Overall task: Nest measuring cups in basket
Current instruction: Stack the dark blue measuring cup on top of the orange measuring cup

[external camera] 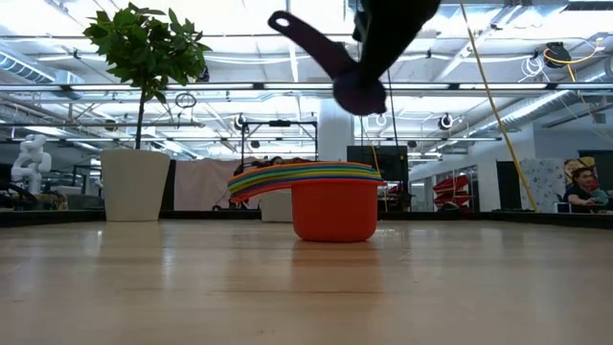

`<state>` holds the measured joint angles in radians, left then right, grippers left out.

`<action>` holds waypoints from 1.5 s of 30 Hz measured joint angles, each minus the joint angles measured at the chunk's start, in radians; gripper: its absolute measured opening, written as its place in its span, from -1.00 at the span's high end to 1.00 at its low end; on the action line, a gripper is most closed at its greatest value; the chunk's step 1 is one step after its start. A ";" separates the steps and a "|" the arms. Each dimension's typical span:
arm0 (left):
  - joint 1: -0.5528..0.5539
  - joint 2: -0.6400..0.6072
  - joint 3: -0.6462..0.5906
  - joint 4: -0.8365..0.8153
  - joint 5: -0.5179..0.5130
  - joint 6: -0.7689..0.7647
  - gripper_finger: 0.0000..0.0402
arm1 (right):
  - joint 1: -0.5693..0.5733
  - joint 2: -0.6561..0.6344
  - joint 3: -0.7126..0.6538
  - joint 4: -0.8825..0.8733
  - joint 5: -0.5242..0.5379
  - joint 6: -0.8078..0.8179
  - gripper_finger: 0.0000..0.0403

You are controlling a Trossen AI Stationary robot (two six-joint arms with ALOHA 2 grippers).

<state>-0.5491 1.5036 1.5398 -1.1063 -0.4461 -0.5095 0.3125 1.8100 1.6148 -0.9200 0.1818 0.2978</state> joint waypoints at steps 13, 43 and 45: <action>-0.003 0.000 0.000 0.001 0.000 -0.026 0.22 | -0.065 0.045 0.005 0.101 -0.029 -0.024 1.00; -0.031 0.000 0.000 0.004 0.000 -0.077 0.26 | -0.082 0.099 0.004 0.115 -0.109 0.028 1.00; -0.030 0.000 0.000 0.004 0.000 -0.079 0.27 | -0.083 0.098 -0.002 0.125 -0.109 0.029 1.00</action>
<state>-0.5793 1.5032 1.5398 -1.1027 -0.4461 -0.5881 0.2291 1.9076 1.6125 -0.7950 0.0730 0.3272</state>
